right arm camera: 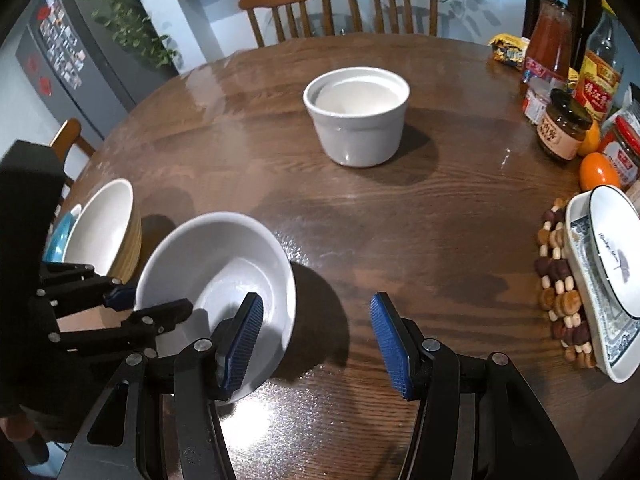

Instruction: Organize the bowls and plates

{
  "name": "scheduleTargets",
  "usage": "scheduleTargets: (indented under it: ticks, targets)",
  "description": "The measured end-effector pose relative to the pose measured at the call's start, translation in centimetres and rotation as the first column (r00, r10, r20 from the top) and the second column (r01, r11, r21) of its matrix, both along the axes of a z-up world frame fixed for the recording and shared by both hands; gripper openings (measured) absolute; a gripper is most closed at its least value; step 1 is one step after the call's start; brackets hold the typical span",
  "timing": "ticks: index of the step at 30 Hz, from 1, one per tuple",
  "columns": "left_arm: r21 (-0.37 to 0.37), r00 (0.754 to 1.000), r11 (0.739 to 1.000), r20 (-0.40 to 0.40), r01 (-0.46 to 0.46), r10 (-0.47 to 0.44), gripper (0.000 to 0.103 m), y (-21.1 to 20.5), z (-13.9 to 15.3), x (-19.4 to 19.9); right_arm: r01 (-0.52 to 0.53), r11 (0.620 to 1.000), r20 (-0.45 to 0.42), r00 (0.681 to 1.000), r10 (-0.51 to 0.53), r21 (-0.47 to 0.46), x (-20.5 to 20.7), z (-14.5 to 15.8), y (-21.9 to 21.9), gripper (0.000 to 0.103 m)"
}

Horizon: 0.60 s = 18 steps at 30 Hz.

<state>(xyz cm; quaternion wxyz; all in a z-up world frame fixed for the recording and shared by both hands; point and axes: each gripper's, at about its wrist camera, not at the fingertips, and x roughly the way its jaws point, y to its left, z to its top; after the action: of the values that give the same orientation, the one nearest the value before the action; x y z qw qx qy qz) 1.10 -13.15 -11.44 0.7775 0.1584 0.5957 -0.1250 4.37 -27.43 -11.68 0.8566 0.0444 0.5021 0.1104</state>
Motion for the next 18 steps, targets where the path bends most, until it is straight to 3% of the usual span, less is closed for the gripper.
scheduleTargets:
  ticks: [4, 8, 18]
  targets:
    - [0.001, 1.000, 1.000, 0.005, -0.004, 0.004, 0.020, 0.3, -0.4, 0.7, -0.005, 1.000, -0.005, 1.000, 0.005, -0.008, 0.1, -0.4, 0.1, 0.056]
    - [0.002, 1.000, 1.000, 0.009, -0.008, 0.008, 0.020, 0.4, -0.5, 1.7, -0.022, 1.000, -0.006, 1.000, 0.022, -0.001, 0.2, -0.6, 0.1, 0.037]
    - [0.002, 0.999, 1.000, 0.026, -0.019, 0.019, 0.020, 0.4, -0.3, 1.3, -0.065, 0.998, 0.010, 0.998, 0.066, -0.008, -0.1, -0.4, 1.2, 0.018]
